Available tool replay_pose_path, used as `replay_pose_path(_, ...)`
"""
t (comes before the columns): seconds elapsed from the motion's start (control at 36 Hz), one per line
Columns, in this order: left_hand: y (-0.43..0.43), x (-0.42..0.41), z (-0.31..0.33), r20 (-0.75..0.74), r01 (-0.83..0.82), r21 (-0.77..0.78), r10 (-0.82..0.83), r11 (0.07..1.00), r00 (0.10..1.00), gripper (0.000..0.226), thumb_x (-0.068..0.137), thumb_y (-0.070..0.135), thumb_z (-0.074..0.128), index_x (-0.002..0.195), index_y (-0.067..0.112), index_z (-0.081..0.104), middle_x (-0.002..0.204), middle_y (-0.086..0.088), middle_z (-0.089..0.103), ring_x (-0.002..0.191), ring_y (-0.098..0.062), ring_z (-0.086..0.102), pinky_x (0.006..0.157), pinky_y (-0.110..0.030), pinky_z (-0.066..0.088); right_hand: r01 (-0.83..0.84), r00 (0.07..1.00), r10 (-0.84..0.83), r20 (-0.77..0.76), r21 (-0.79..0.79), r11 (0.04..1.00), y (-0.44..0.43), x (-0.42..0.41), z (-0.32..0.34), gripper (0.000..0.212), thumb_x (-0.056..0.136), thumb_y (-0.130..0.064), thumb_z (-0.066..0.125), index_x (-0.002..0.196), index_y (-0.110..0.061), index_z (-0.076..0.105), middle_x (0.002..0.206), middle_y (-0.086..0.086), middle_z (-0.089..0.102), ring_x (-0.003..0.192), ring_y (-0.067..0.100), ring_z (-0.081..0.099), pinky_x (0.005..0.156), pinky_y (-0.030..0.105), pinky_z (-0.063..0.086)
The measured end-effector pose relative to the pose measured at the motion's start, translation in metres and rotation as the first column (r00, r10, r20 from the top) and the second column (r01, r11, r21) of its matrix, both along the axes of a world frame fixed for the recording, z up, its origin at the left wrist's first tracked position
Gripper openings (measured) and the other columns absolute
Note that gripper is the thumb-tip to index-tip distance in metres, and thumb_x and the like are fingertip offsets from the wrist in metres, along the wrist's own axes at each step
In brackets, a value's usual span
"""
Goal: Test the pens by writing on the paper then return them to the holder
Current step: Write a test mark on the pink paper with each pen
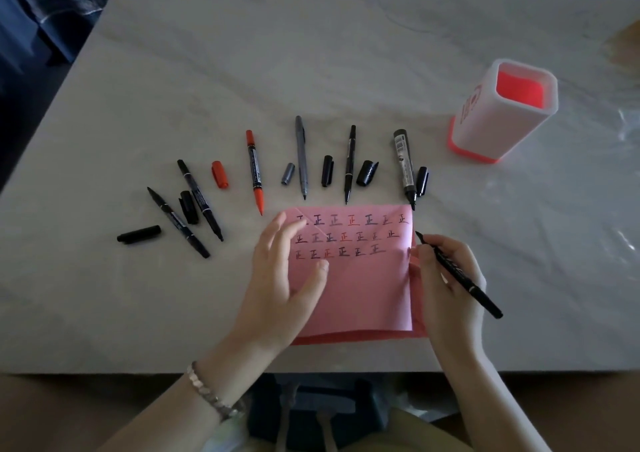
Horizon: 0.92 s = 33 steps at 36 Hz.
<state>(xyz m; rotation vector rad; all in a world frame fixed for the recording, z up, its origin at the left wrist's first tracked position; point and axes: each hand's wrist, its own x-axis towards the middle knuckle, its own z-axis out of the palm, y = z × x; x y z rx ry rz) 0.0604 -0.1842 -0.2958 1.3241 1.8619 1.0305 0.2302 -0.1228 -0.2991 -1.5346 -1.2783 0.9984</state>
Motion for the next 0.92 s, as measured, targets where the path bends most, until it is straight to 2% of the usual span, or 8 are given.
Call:
replay_pose_path(0.06,0.003,0.0,-0.001,-0.093,0.011,-0.016,-0.012,1.0,0.996,0.052,0.087,0.039,0.052,0.134,0.034,0.031,0.152,0.011,0.009,0.135,0.006,0.004,0.097,-0.004,0.007,0.002,1.0,-0.003,0.021,0.02,1.0,0.0,0.001,0.0,0.012,0.089,-0.009,0.055,0.091,-0.019,0.061,0.086,-0.003,0.065,0.077,0.01,0.062,0.067,0.021,0.05)
replay_pose_path(0.19,0.006,0.01,-0.005,-0.375,0.154,-0.056,-0.164,0.986,0.912,0.059,0.084,0.051,0.039,0.135,0.022,0.035,0.152,-0.008,0.019,0.14,-0.018,0.007,0.108,-0.039,0.004,0.058,0.998,-0.059,0.007,0.099,0.993,0.005,0.012,0.006,0.011,0.089,-0.007,0.054,0.092,-0.016,0.06,0.083,0.002,0.064,0.071,0.004,0.06,0.063,0.01,0.047)
replay_pose_path(0.33,0.019,0.026,-0.008,-0.622,0.3,-0.207,-0.362,0.931,0.695,0.063,0.083,0.055,0.037,0.139,0.027,0.028,0.151,-0.009,0.023,0.141,-0.026,0.008,0.113,-0.045,-0.001,0.1,0.995,-0.098,-0.021,0.124,0.987,0.015,0.023,0.008,0.017,0.091,-0.013,0.053,0.08,-0.026,0.057,0.066,-0.008,0.066,0.062,0.001,0.061,0.057,0.012,0.049)
replay_pose_path(0.42,0.026,0.031,-0.011,-0.615,0.351,-0.245,-0.425,0.904,0.665,0.072,0.085,0.062,0.035,0.142,0.04,-0.001,0.15,0.0,-0.022,0.135,-0.022,-0.028,0.107,-0.038,-0.023,0.113,0.991,-0.105,-0.079,0.106,0.988,0.02,0.028,0.008,0.017,0.092,-0.016,0.051,0.079,-0.025,0.057,0.064,-0.014,0.067,0.058,0.004,0.061,0.054,0.013,0.048)
replay_pose_path(0.47,0.029,0.034,-0.011,-0.58,0.361,-0.321,-0.483,0.876,0.656,0.074,0.085,0.063,0.035,0.14,0.044,-0.011,0.147,0.002,-0.033,0.131,-0.021,-0.036,0.105,-0.039,-0.024,0.103,0.991,-0.093,-0.1,0.099,0.99,0.021,0.028,0.008,0.017,0.093,-0.015,0.051,0.079,-0.025,0.057,0.064,-0.012,0.066,0.057,0.005,0.06,0.054,0.015,0.048)
replay_pose_path(0.67,0.025,0.043,-0.014,-0.604,0.361,-0.365,-0.513,0.858,0.61,0.068,0.081,0.067,0.02,0.141,0.043,0.0,0.153,-0.004,-0.019,0.13,-0.028,-0.034,0.101,-0.044,-0.024,0.012,0.964,-0.016,-0.265,-0.018,1.0,0.026,0.015,0.007,0.016,0.092,-0.014,0.049,0.082,-0.019,0.059,0.068,-0.001,0.07,0.061,0.013,0.066,0.057,0.021,0.053)
replay_pose_path(0.78,0.024,0.039,-0.013,-0.62,0.336,-0.378,-0.506,0.863,0.6,0.057,0.079,0.068,0.028,0.126,0.038,0.04,0.147,-0.013,0.033,0.137,-0.039,0.018,0.105,-0.051,0.008,-0.009,0.951,-0.013,-0.308,-0.069,0.998,0.029,0.002,0.007,0.02,0.091,-0.017,0.053,0.073,-0.011,0.059,0.056,0.001,0.067,0.05,0.014,0.062,0.049,0.022,0.052)
replay_pose_path(0.92,0.019,0.035,-0.021,-0.605,0.395,-0.293,-0.489,0.871,0.629,0.057,0.079,0.064,0.031,0.132,0.044,0.032,0.152,-0.016,0.017,0.14,-0.038,0.001,0.112,-0.047,-0.005,0.014,0.982,-0.023,-0.186,-0.046,0.999,0.031,-0.011,-0.005,0.027,0.088,-0.024,0.058,0.065,-0.009,0.054,0.043,0.001,0.059,0.04,0.011,0.054,0.044,0.02,0.045)
